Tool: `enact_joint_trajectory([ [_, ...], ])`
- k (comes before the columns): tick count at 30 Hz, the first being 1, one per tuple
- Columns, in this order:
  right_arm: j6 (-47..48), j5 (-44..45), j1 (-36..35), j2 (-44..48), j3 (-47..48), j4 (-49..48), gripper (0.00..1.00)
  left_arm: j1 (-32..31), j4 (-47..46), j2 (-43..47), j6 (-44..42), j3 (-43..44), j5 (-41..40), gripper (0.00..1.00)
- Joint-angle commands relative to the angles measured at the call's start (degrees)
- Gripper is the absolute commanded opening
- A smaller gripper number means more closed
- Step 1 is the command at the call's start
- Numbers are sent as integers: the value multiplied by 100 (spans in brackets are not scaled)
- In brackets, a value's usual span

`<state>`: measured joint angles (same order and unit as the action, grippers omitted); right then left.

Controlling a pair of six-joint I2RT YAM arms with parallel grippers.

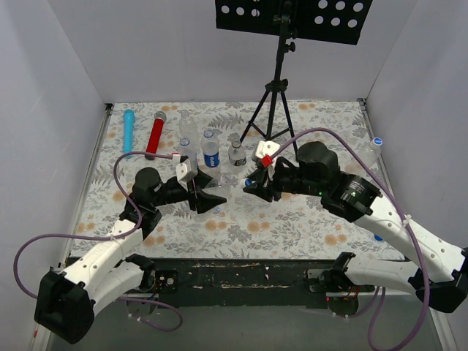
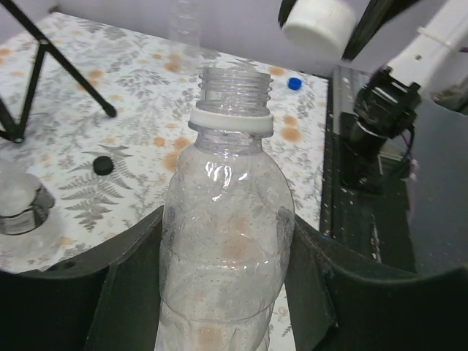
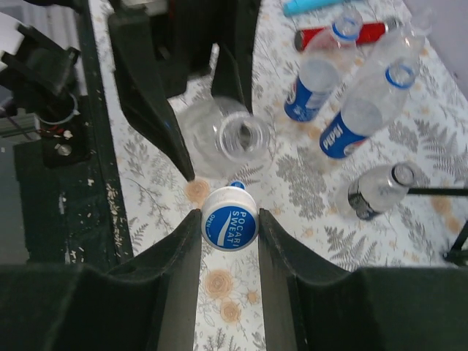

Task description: Screw on the bottle caps

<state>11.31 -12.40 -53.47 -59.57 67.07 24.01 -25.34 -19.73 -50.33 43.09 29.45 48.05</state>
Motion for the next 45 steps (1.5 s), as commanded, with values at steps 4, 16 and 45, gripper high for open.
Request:
enact_joint_trajectory([
  [4, 626, -1334, 12, -45, 728, 200, 22, -137, 223, -188, -327, 280, 1409, 34],
  [16, 1101, -2090, 12, -626, 1221, 807, 22, -217, 303, -74, -653, 245, 1558, 34],
  [45, 1163, -1626, 12, -934, 1001, 561, 22, -261, -330, 23, -178, 105, 1901, 21],
])
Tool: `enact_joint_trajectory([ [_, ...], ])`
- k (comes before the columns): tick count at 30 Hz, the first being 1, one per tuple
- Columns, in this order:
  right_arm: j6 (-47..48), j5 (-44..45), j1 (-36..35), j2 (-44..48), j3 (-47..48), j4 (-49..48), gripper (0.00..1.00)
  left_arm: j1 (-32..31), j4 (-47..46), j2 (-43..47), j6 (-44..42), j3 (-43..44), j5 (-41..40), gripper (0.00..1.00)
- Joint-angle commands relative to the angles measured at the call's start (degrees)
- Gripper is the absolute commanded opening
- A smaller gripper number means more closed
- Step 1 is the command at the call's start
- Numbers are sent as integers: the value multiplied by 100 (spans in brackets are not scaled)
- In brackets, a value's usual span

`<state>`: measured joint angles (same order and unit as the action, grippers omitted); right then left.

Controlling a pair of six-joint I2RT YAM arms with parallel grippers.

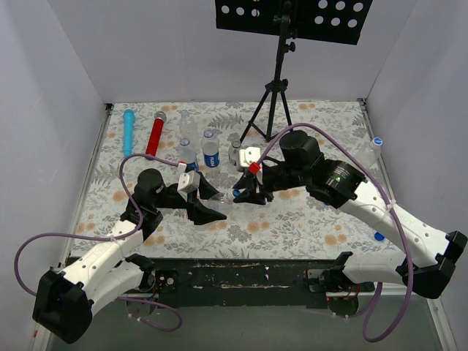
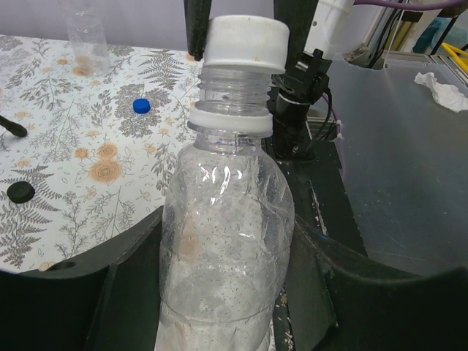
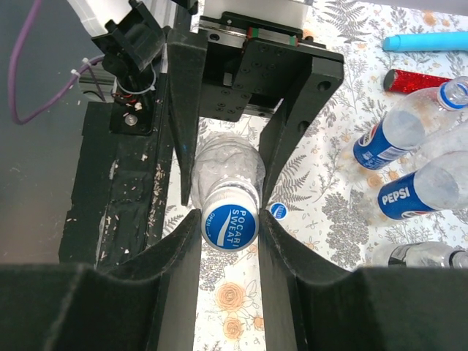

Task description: Screw on the bottle caps

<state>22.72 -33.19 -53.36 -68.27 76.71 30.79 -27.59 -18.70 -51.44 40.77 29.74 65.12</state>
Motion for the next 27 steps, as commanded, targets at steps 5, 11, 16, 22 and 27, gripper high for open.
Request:
enact_joint_trajectory([
  [5, -13, 656, 1, -37, 20, -134, 22, -35, -450, 134, 62, 76, 194, 19],
  [11, 250, 16, 1, -186, 125, 277, 22, -35, -477, 126, 71, 67, 211, 17],
  [16, 680, -451, 1, -476, 397, 866, 22, -44, -415, -6, 115, 129, 290, 12],
  [22, 1207, -443, -7, -933, 915, 1692, 22, -35, -100, -208, 36, 365, 352, 8],
  [27, 1349, -39, -7, -1267, 1153, 2045, 22, -35, 51, -437, 1, 805, 388, 8],
])
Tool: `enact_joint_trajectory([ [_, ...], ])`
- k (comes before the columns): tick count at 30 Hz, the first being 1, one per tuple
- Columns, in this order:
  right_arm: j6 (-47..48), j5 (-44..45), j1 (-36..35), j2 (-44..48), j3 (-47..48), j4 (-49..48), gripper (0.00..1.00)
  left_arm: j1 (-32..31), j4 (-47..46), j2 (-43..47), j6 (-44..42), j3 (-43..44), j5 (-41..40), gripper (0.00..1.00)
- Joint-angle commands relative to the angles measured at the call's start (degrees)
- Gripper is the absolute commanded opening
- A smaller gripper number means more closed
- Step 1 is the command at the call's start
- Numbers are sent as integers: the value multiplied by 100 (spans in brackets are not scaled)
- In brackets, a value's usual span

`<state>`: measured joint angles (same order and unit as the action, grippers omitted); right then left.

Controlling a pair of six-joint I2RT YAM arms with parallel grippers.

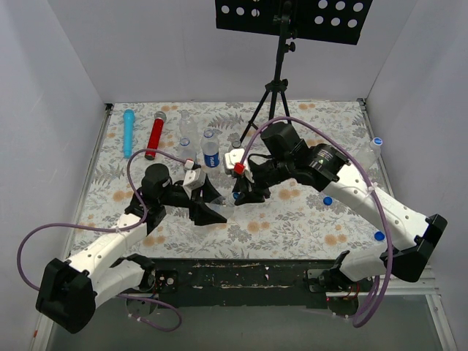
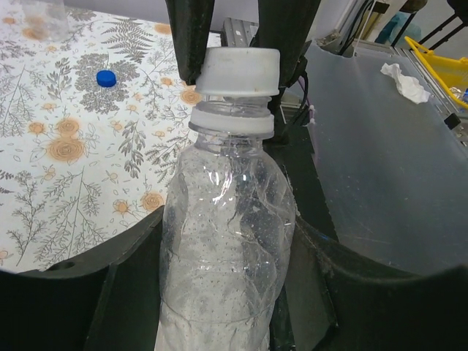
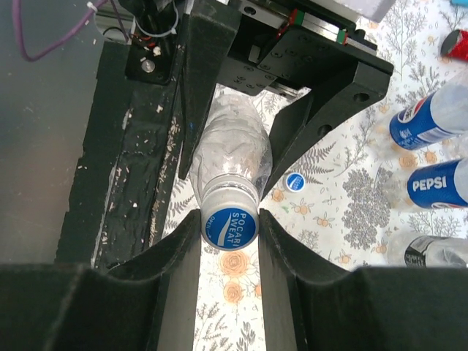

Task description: Screw on the bottle caps

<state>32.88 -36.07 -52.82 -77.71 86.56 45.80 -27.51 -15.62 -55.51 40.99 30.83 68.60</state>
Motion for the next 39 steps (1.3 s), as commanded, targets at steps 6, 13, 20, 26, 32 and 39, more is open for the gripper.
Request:
enact_joint_trajectory([
  [6, 227, 531, -53, -376, 106, 281, 21, -44, -485, -189, -66, 1013, -478, 6],
  [13, 640, 400, -53, -192, -69, 210, 20, -53, -2197, -619, 1295, 627, 364, 6],
  [20, 404, 373, -44, -306, 18, 201, 17, -184, -883, -488, -134, 565, -722, 4],
  [26, -930, 645, -44, -394, -96, -334, 8, -483, -1486, -128, -355, -6, -1883, 5],
  [32, -3390, 1884, -27, -666, 80, -379, 4, -905, -2041, 294, -610, -481, -3473, 4],
  [39, -4106, 2262, -27, -306, -36, -1056, 25, -1046, -2069, 488, -821, -649, -4249, 6],
])
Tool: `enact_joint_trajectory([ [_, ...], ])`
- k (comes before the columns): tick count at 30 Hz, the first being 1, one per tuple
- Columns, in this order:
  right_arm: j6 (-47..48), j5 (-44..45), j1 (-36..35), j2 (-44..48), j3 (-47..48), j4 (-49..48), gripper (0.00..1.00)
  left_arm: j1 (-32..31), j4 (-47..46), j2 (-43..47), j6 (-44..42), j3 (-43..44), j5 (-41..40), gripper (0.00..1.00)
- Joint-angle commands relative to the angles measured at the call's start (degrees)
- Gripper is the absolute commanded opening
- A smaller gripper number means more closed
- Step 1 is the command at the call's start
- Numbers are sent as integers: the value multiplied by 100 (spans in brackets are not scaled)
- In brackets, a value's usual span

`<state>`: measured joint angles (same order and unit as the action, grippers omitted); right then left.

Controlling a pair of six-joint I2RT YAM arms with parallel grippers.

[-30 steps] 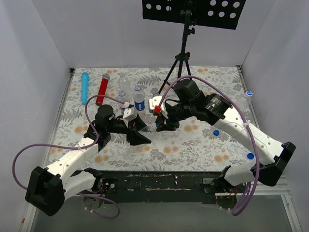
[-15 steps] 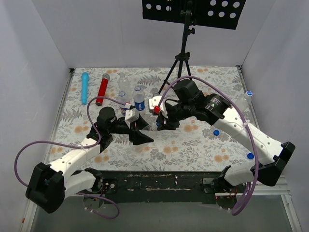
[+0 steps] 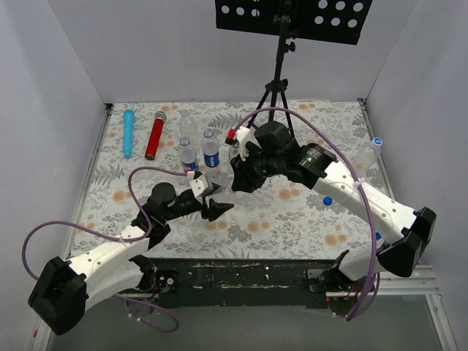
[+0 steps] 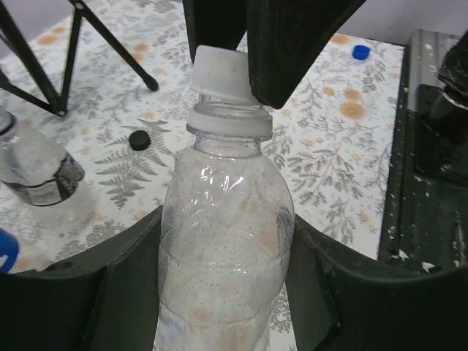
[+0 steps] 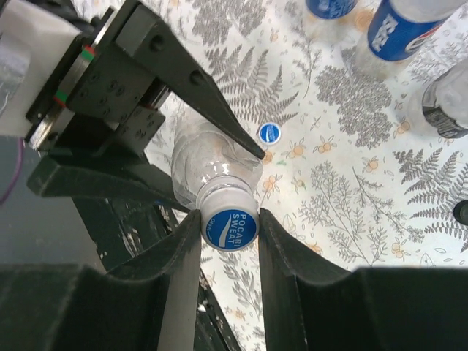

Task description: Screw on the bottle caps

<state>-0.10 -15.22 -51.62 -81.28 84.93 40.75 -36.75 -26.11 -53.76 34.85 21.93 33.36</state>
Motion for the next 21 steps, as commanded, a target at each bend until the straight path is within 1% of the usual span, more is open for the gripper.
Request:
enact_joint_trajectory([
  [1, -738, 195, -147, 85, 277, -533, 32, -113, -958, 305, -189, 259, -709, 6],
  [3, -580, 125, -138, 147, 576, -498, 45, -104, -1001, 287, 116, 259, -673, 7],
  [4, -457, 55, -121, 173, 769, -394, 54, -113, -1045, 269, 258, 259, -665, 7],
  [5, -360, -24, -103, 191, 928, -306, 59, -95, -1037, 269, 363, 268, -638, 7],
  [8, -35, -165, -86, 331, 1271, -208, 70, -25, -993, 147, 688, 355, -323, 7],
  [9, -8, -217, -68, 410, 1316, -208, 71, 10, -1001, 94, 768, 373, -157, 7],
  [11, 413, -323, -7, 594, 1325, -182, 73, 115, -1089, 23, 987, 408, 142, 7],
  [14, 1001, -656, 134, 849, 1141, -182, 72, 343, -1501, -99, 1426, 382, 985, 7],
  [17, 1800, -1393, 344, 1113, 764, -269, 70, 520, -2037, -301, 1989, 408, 1942, 7],
  [18, 2255, -1744, 380, 1192, 632, -278, 69, 537, -2143, -380, 2069, 460, 2198, 7],
  [21, 2943, -2352, 415, 1333, 349, -191, 69, 546, -2057, -548, 2114, 584, 2753, 8],
])
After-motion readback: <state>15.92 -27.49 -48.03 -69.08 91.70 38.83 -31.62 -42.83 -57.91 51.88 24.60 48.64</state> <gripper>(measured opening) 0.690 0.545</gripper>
